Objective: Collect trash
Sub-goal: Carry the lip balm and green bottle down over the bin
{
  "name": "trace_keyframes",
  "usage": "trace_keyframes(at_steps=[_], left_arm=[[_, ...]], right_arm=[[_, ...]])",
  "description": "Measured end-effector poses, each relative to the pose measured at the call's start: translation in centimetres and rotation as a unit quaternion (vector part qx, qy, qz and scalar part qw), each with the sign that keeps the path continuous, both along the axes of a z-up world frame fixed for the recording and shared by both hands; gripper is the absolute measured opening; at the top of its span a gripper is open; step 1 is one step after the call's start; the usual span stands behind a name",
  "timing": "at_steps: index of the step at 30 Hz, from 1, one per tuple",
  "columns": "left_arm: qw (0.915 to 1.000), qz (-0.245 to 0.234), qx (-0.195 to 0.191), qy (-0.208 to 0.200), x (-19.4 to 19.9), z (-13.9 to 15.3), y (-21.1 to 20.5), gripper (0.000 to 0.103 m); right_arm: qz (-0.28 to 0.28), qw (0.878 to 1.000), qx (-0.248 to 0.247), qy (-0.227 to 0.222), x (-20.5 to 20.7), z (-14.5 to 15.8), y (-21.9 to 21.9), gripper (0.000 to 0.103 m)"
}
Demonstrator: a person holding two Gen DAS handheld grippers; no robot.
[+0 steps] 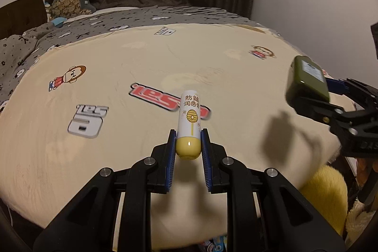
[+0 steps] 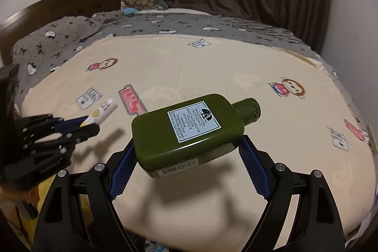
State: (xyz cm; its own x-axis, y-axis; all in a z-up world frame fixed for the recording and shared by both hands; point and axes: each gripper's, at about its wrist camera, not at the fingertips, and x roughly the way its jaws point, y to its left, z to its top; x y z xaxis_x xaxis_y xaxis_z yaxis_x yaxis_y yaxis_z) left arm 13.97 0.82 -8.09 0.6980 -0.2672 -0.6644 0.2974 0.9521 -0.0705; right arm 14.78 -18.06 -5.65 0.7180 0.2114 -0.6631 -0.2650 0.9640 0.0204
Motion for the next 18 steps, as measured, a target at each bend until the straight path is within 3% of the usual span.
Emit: trace_keyframes(at_steps=[10, 18], left_arm=[[0.9988, -0.047, 0.009, -0.005, -8.0, -0.5, -2.0, 0.019], [0.9962, -0.07, 0.02, 0.048, -11.9, -4.5, -3.0, 0.019]], right_arm=[[-0.011, 0.999, 0.033, -0.004, -9.3, -1.5, -2.9, 0.084], [-0.022, 0.996, 0.07, 0.051, -13.4, -5.5, -3.4, 0.084]])
